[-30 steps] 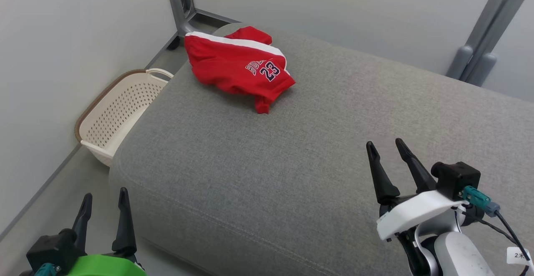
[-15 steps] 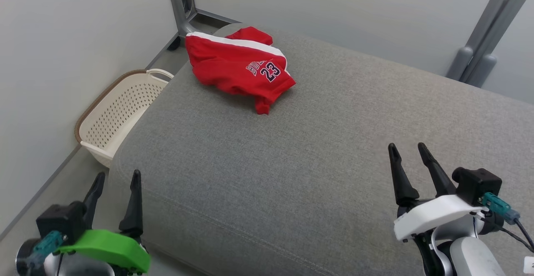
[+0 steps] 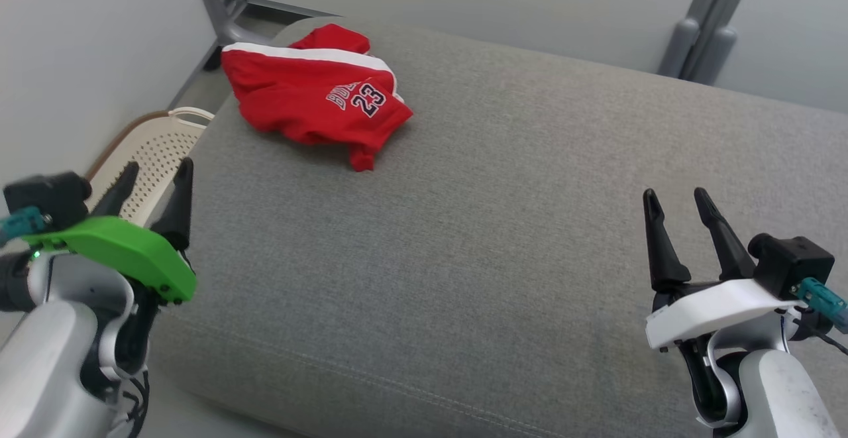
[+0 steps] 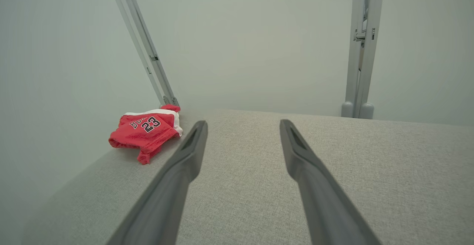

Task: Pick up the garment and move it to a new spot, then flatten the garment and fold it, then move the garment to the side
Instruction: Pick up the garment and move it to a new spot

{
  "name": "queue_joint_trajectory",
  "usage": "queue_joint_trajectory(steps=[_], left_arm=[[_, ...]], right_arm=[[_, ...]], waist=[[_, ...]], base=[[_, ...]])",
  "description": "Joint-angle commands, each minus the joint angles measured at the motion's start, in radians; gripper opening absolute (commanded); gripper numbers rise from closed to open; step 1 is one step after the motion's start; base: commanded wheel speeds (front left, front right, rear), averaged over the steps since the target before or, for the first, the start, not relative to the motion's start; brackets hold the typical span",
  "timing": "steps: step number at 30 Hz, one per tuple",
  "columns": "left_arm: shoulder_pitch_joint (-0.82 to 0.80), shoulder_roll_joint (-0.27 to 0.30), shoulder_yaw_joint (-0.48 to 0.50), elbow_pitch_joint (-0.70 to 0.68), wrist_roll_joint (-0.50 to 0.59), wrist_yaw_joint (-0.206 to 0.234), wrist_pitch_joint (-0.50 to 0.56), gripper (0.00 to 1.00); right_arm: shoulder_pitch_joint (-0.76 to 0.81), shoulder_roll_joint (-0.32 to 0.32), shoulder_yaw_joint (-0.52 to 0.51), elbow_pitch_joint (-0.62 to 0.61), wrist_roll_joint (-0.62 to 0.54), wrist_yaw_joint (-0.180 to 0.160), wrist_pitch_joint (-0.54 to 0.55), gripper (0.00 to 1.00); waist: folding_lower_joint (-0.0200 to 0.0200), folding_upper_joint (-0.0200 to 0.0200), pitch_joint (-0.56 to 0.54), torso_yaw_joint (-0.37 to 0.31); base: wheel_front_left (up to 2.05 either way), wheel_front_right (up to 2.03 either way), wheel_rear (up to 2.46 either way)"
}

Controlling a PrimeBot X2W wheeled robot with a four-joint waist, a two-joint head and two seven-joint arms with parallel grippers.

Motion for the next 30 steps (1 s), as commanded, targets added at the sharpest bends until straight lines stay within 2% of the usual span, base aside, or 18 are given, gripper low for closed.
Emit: queue_joint_trajectory(steps=[1, 10, 20, 30], left_arm=[[-0.037, 0.001, 0.005, 0.019, -0.014, -0.012, 0.011, 1.00], [-0.229, 0.022, 0.051, 0.205, -0.082, -0.076, 0.101, 1.00], [-0.317, 0.085, 0.103, 0.307, -0.118, -0.100, 0.139, 1.00], [-0.356, 0.096, 0.122, 0.330, -0.126, -0.109, 0.127, 1.00]], right_arm=[[-0.018, -0.005, -0.002, -0.010, -0.005, 0.000, 0.005, 1.00], [-0.079, -0.004, -0.016, -0.041, -0.033, 0.000, 0.010, 1.00], [-0.174, -0.004, -0.020, -0.087, -0.062, 0.000, 0.007, 1.00], [-0.222, -0.004, -0.029, -0.141, -0.088, 0.000, 0.026, 1.00]], waist=[[0.0000, 0.0000, 0.073, -0.076], [0.0000, 0.0000, 0.182, -0.193], [0.0000, 0.0000, 0.325, -0.319], [0.0000, 0.0000, 0.437, -0.354]], base=[[0.00, 0.00, 0.00], [0.00, 0.00, 0.00], [0.00, 0.00, 0.00], [0.00, 0.00, 0.00]])
